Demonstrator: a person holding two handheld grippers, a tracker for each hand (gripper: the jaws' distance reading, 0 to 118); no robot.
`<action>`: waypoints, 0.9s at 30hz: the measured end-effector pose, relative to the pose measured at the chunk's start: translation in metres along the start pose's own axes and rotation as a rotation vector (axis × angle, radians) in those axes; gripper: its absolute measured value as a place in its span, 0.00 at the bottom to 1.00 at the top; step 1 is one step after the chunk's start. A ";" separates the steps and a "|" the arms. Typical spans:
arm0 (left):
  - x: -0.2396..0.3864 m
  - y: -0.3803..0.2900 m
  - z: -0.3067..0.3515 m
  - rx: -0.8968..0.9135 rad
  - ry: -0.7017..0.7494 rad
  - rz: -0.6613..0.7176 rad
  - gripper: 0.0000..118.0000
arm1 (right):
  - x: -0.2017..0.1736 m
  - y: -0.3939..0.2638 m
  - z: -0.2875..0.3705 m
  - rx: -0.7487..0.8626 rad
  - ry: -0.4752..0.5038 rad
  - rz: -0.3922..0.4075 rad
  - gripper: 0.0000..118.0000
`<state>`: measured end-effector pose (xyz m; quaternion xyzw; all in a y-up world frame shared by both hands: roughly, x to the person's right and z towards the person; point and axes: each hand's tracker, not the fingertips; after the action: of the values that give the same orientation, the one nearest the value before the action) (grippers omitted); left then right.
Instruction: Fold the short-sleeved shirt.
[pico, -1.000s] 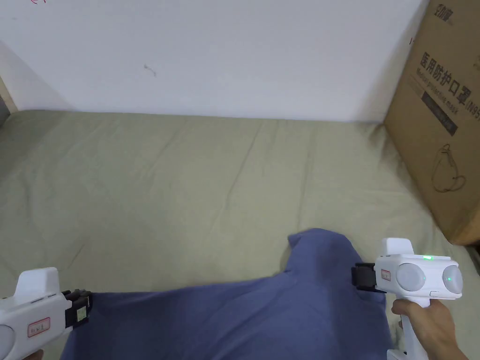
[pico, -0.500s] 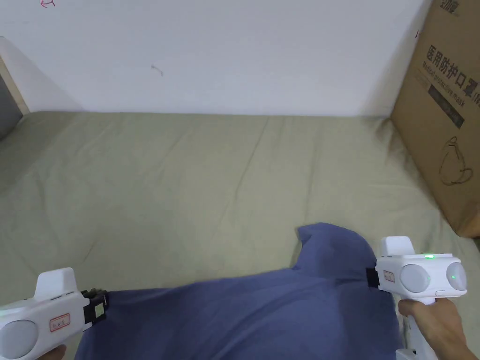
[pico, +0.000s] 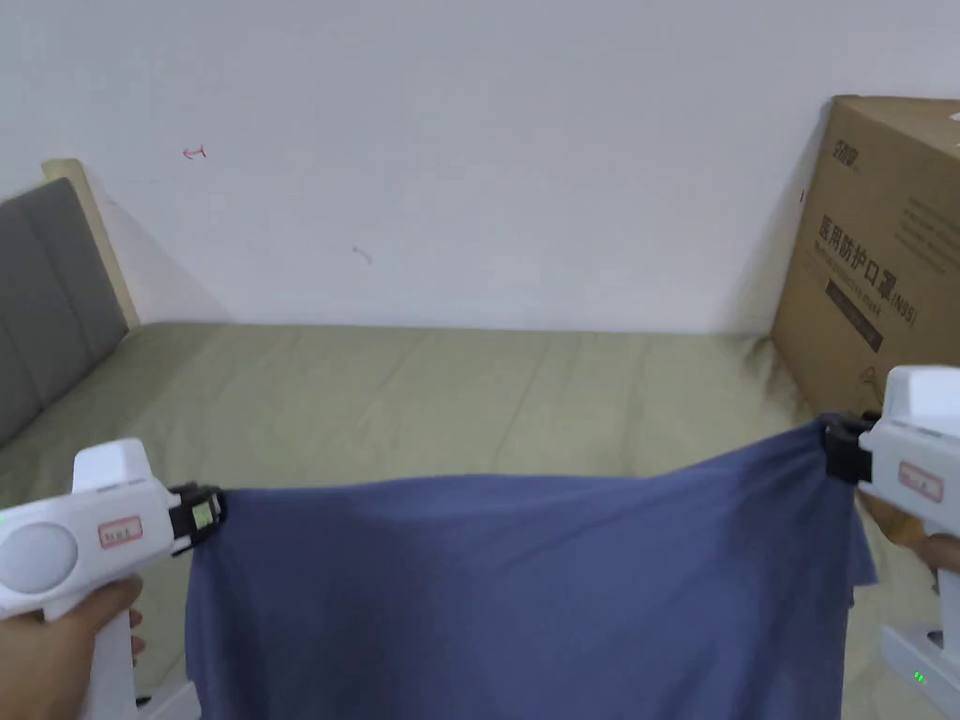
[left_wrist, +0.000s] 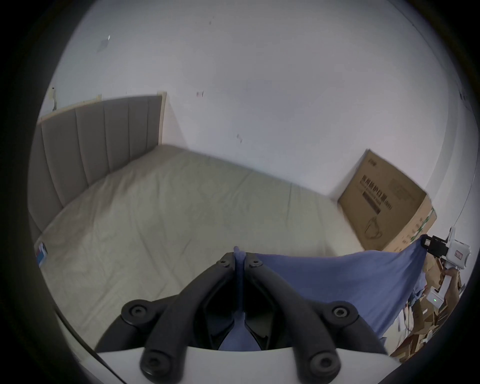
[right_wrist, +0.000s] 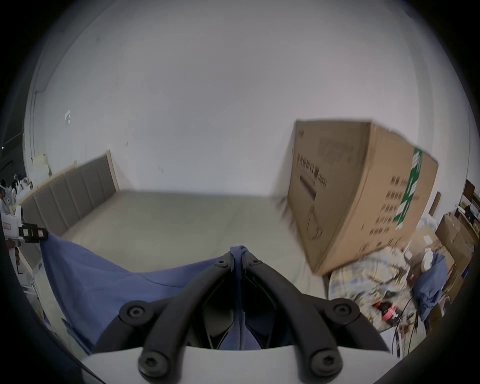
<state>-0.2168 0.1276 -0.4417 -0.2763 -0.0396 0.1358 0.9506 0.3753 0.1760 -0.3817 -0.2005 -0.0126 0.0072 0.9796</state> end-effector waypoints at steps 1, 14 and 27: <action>0.004 0.015 0.008 0.033 -0.013 0.002 0.02 | 0.002 0.015 0.008 0.034 -0.002 -0.006 0.02; 0.083 0.198 0.041 0.271 -0.009 -0.165 0.02 | 0.012 0.200 0.039 0.378 -0.039 0.011 0.02; 0.107 0.297 -0.016 0.354 0.058 -0.177 0.02 | 0.015 0.254 -0.022 0.451 -0.053 -0.012 0.02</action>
<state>-0.1819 0.3902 -0.6147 -0.1042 -0.0117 0.0483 0.9933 0.3889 0.4008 -0.5017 0.0238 -0.0376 0.0092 0.9990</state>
